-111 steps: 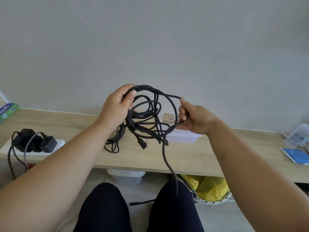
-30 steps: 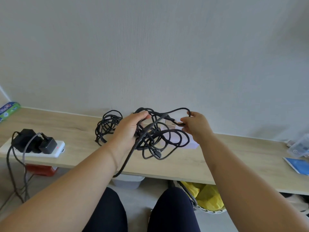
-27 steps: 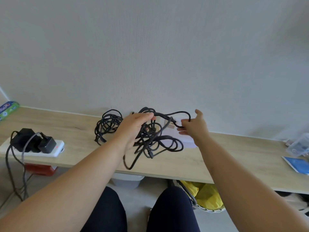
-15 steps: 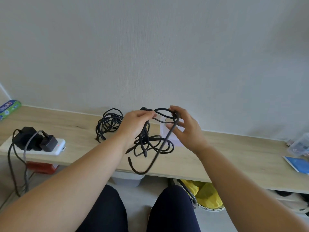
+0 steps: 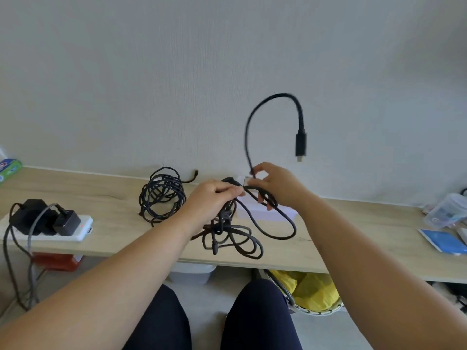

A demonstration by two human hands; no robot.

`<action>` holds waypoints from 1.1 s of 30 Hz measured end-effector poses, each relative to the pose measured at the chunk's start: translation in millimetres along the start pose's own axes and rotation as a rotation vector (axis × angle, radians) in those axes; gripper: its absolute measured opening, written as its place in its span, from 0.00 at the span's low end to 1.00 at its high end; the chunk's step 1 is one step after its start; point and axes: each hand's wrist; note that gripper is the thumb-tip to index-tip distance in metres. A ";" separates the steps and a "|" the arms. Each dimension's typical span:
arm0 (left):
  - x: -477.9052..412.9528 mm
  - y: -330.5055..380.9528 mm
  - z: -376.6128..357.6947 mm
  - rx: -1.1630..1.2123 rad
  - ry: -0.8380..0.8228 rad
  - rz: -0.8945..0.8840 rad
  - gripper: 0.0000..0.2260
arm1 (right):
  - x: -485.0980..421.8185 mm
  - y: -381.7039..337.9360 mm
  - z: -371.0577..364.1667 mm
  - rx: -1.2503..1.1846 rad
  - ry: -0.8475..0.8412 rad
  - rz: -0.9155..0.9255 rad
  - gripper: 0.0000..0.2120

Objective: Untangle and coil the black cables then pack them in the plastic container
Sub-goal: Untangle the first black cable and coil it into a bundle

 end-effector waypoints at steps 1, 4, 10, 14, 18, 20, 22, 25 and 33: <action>-0.3 -0.7 -1.4 0.016 0.010 0.019 0.07 | 1.3 -1.2 0.8 0.077 -0.086 0.017 0.09; 0.4 -0.1 -6.2 0.004 0.048 0.027 0.08 | 7.4 -0.8 0.5 0.107 -0.216 0.082 0.10; -3.4 1.0 -6.3 -0.135 0.200 -0.056 0.11 | 20.3 -0.1 3.9 -0.259 -0.269 -0.005 0.15; -0.9 -4.0 -7.4 -0.172 0.224 -0.109 0.12 | 11.3 8.0 -5.6 0.220 -0.164 0.155 0.12; 3.6 -5.1 -0.4 -0.140 0.151 -0.020 0.09 | 10.4 11.3 -7.8 0.366 -0.170 0.191 0.17; 8.3 -0.7 4.2 -0.061 0.084 0.009 0.09 | 12.0 10.4 -4.2 0.349 -0.233 0.180 0.14; 9.4 0.9 8.3 0.045 0.057 0.055 0.18 | 14.2 7.9 -0.6 0.369 -0.293 0.181 0.08; 5.6 -1.6 11.0 0.123 0.129 0.104 0.19 | 15.5 6.7 3.4 0.331 -0.281 0.211 0.08; 0.0 0.0 10.0 -0.077 0.150 0.069 0.19 | 10.4 1.6 -3.6 0.125 0.357 0.125 0.19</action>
Point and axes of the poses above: each hand's wrist, its own x-axis away from the middle knuckle, its own z-axis out of the back of the hand, y = z × x, and after that the axes turned 4 degrees about y, right-handed
